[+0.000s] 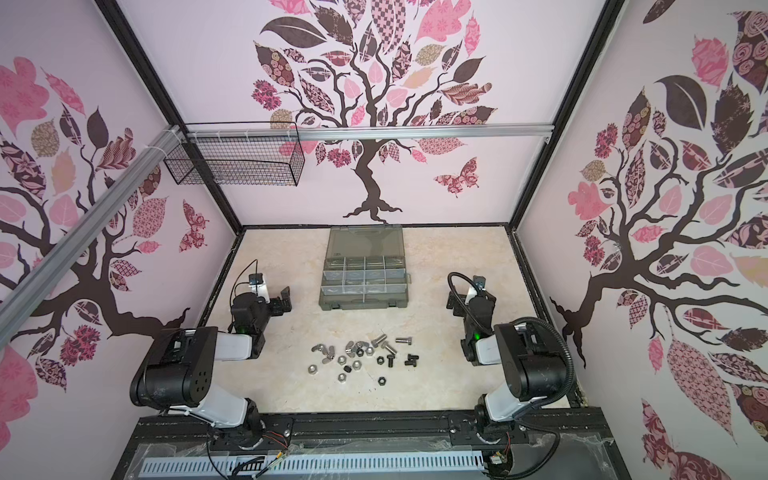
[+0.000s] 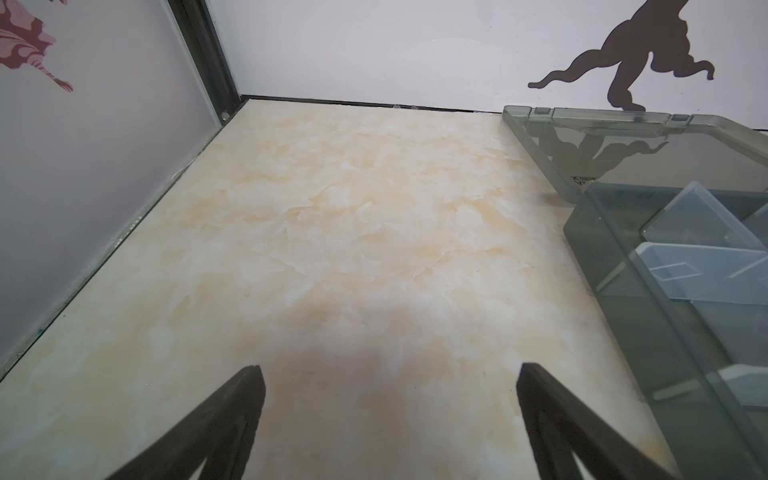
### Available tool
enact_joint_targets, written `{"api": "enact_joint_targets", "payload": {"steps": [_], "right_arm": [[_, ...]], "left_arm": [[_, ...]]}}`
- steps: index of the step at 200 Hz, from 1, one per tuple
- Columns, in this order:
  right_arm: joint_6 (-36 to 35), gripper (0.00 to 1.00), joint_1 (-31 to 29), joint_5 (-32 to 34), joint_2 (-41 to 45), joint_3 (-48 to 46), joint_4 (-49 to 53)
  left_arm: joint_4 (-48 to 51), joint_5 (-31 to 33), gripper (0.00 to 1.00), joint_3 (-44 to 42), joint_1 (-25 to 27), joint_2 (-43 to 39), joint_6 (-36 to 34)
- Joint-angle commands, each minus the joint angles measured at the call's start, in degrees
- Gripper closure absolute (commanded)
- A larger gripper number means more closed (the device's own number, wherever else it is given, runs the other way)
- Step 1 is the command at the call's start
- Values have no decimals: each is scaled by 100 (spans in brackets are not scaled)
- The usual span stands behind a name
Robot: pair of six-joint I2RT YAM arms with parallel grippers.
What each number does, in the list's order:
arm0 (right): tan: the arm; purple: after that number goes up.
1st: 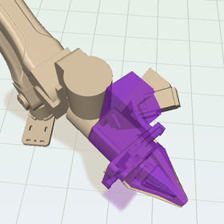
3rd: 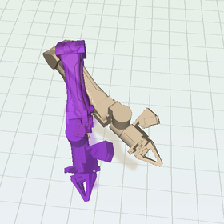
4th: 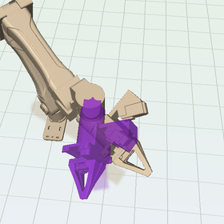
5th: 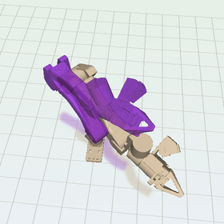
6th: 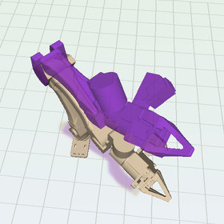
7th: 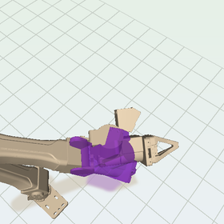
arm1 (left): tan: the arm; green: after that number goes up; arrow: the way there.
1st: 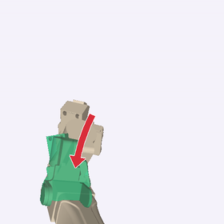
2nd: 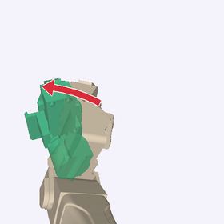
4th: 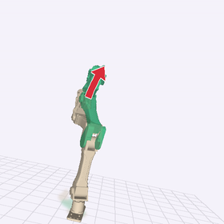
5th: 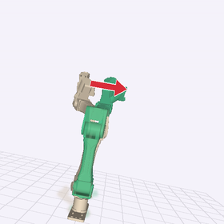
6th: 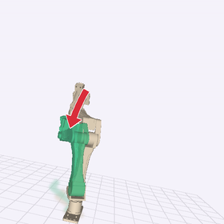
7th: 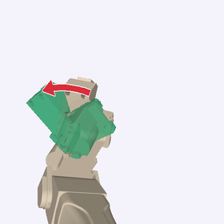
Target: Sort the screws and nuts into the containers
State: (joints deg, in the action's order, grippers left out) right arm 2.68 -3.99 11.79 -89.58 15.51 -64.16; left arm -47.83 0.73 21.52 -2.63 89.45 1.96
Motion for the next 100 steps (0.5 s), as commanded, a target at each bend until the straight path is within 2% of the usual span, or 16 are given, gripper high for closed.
{"api": "enact_joint_targets", "payload": {"steps": [1, 100], "right_arm": [[22, 0, 31, 23, 20, 93, -193], [61, 0, 51, -20, -25, 123, -175]], "left_arm": [[-41, -57, 2, 111, -11, -23, -2], [74, 15, 2, 210, 10, 27, 15]]}}
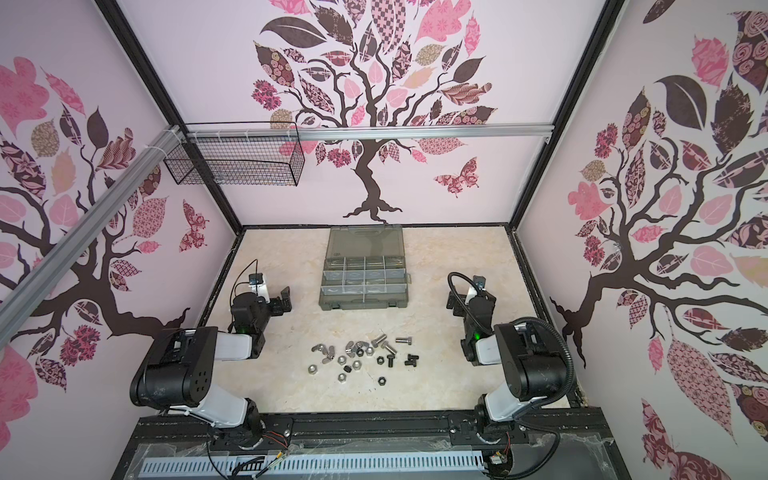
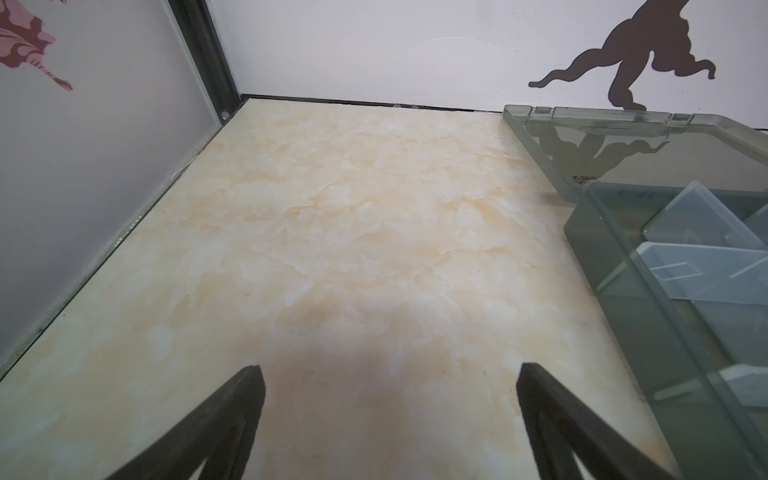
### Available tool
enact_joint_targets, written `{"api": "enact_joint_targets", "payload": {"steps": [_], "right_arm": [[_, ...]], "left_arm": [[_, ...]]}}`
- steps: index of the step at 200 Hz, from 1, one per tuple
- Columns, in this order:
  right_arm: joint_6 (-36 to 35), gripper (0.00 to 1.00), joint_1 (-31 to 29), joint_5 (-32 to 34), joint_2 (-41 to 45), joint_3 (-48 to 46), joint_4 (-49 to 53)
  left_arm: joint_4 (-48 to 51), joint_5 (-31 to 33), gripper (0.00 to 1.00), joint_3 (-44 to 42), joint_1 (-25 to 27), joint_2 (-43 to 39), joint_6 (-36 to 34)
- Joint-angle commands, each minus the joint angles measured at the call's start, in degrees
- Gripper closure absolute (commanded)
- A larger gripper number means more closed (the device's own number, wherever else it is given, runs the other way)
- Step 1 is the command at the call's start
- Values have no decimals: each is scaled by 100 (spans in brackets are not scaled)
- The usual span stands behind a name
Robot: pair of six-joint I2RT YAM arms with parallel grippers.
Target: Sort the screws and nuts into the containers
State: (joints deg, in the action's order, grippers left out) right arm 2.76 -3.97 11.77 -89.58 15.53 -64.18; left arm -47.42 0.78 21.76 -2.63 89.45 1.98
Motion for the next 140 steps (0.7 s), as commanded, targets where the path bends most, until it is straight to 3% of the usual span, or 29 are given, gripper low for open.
{"api": "enact_joint_targets", "payload": {"steps": [1, 83, 94, 105, 114, 140], "right_arm": [[50, 0, 47, -17, -25, 123, -173], [32, 1, 47, -23, 27, 67, -219], [-17, 1, 54, -88, 102, 0, -428], [-134, 1, 39, -332, 507, 40, -93], [-77, 0, 27, -476, 999, 312, 1013], [179, 0, -345, -429, 2107, 1137, 3514]], "left_arm": [[32, 19, 2, 178, 18, 28, 13], [-105, 140, 2, 69, 83, -55, -46], [-171, 395, 2, 55, 180, -184, -52], [979, 662, 2, 327, 271, -733, 5], [2236, 610, 2, 713, 272, -1209, 172], [4408, 591, 2, 1493, 400, -2298, 785]]}}
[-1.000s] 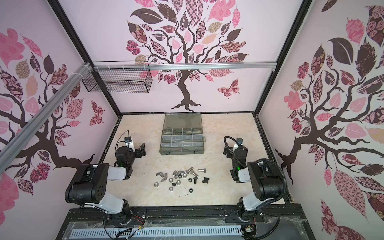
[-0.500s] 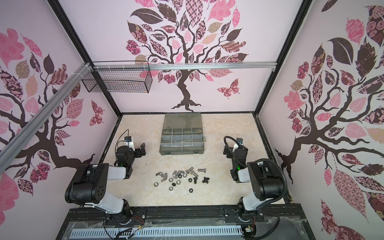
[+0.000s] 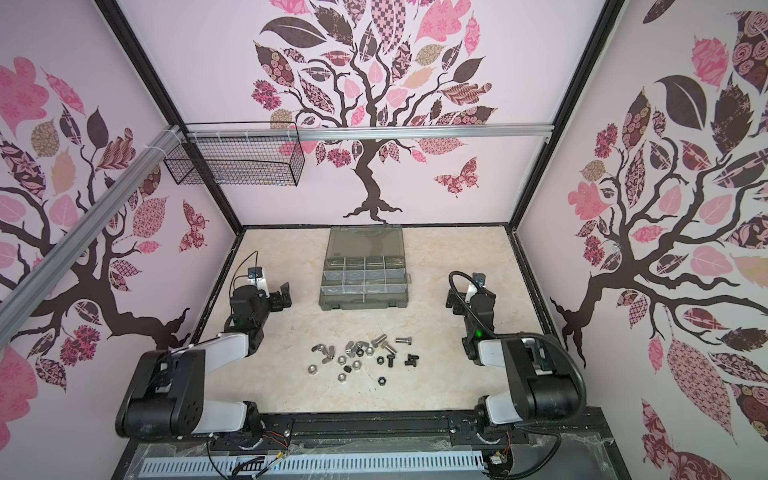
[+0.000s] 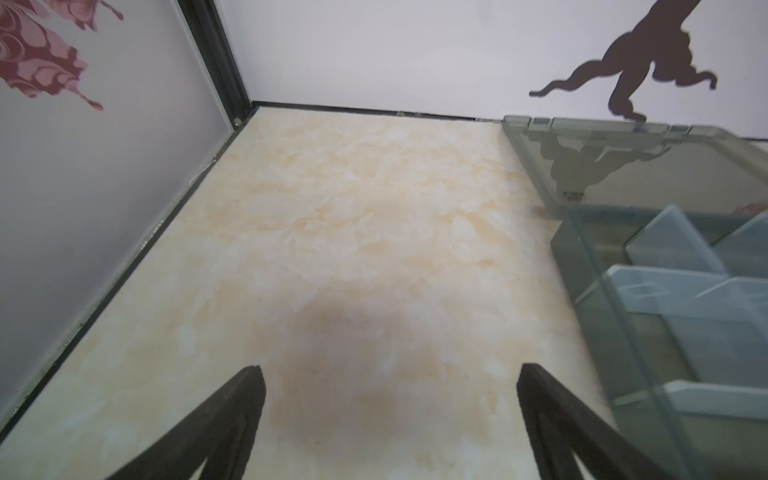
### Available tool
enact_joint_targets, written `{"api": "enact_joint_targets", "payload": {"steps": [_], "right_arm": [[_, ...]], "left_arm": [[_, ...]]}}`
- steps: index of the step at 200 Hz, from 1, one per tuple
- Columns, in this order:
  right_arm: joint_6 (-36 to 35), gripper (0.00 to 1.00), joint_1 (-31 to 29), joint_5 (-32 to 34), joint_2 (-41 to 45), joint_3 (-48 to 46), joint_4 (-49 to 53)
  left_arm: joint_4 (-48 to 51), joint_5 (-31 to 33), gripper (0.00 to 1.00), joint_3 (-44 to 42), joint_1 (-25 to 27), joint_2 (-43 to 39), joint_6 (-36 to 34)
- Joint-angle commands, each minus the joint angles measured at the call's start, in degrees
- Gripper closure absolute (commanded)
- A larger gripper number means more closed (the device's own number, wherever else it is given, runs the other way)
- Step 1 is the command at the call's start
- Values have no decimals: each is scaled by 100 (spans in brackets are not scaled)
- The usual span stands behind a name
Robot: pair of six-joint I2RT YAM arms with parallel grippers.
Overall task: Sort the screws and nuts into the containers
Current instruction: 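Move both grippers forward toward the pile of nuts and bolts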
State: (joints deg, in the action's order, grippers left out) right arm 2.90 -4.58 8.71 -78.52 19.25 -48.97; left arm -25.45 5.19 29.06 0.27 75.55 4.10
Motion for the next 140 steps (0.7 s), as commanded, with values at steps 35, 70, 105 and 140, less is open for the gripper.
{"api": "enact_joint_targets", "payload": {"steps": [35, 70, 105, 140], "right_arm": [[851, 0, -1224, -68, 1671, 1575, 4336], [1432, 1, -1947, -723, 2075, 1723, 5556], [1626, 1, -2671, -889, 2234, 1723, 6309], [1990, 0, -2803, -1144, 2482, 1577, 6462]], "left_arm": [[4352, -358, 5, 1316, 424, -1834, 1120], [5635, -1103, 15, 1135, 636, -2300, 1611], [5982, -850, 19, 692, 1637, -2565, 1925], [6203, -541, 20, 647, 2443, -2323, 2226]]}}
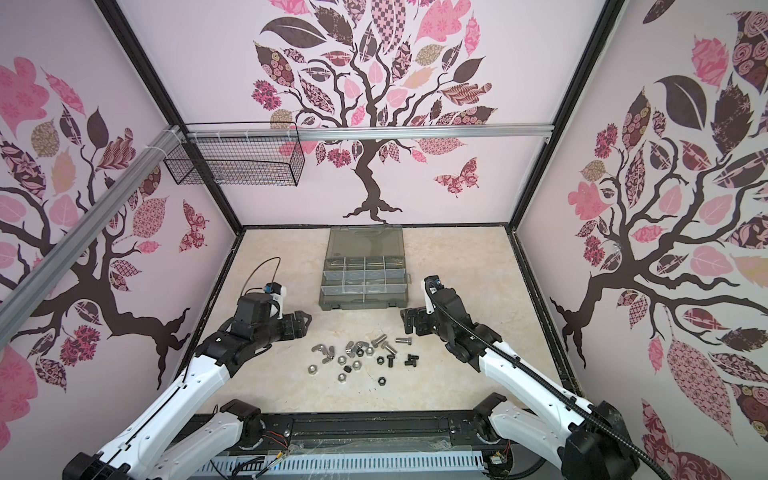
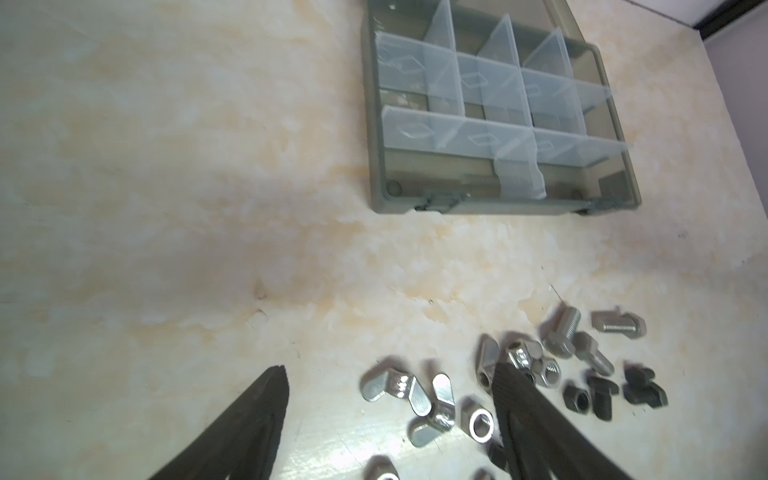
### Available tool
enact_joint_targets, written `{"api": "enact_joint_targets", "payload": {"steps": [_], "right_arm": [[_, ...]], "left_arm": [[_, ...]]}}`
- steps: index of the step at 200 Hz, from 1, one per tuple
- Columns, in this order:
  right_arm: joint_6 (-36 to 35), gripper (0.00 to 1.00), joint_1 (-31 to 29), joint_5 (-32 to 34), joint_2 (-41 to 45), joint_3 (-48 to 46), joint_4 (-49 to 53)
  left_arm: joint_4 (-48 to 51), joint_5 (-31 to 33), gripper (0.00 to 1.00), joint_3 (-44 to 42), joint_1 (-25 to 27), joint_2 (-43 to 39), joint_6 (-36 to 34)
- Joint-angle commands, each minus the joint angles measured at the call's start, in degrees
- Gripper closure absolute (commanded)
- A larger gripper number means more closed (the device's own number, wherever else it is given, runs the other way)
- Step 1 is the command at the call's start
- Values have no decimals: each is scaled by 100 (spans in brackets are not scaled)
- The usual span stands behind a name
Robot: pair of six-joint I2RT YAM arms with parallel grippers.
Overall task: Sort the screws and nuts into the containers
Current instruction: 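Move both grippers forward toward the pile of nuts and bolts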
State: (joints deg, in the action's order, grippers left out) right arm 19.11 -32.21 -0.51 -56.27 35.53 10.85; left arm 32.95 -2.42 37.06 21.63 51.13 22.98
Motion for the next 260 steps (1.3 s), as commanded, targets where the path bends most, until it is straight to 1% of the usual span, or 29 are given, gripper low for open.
{"api": "enact_joint_targets", "payload": {"steps": [1, 13, 32, 54, 90, 125, 181, 260], "right_arm": [[371, 0, -40, -221, 262, -53, 484], [396, 1, -46, -221, 326, -70, 600], [400, 0, -43, -314, 411, -72, 724], [454, 0, -47, -370, 453, -90, 837], [596, 1, -42, -375, 529, -204, 827], [702, 1, -42, -388, 537, -236, 839], [859, 1, -45, -416, 630, -342, 893], [1122, 0, -43, -407, 740, -517, 804]], "left_arm": [[362, 217, 20, -158, 316, 122, 347], [307, 107, 22, -239, 355, 157, 482], [97, -264, 25, -442, 430, 201, 755], [-16, -438, 26, -625, 489, 262, 993], [-562, -886, 28, -1054, 518, 289, 1532], [-859, -1105, 28, -1094, 528, 614, 1621], [-1386, -1147, 30, -1088, 530, 1335, 1762], [-1616, -985, 32, -760, 534, 1961, 1581]]}}
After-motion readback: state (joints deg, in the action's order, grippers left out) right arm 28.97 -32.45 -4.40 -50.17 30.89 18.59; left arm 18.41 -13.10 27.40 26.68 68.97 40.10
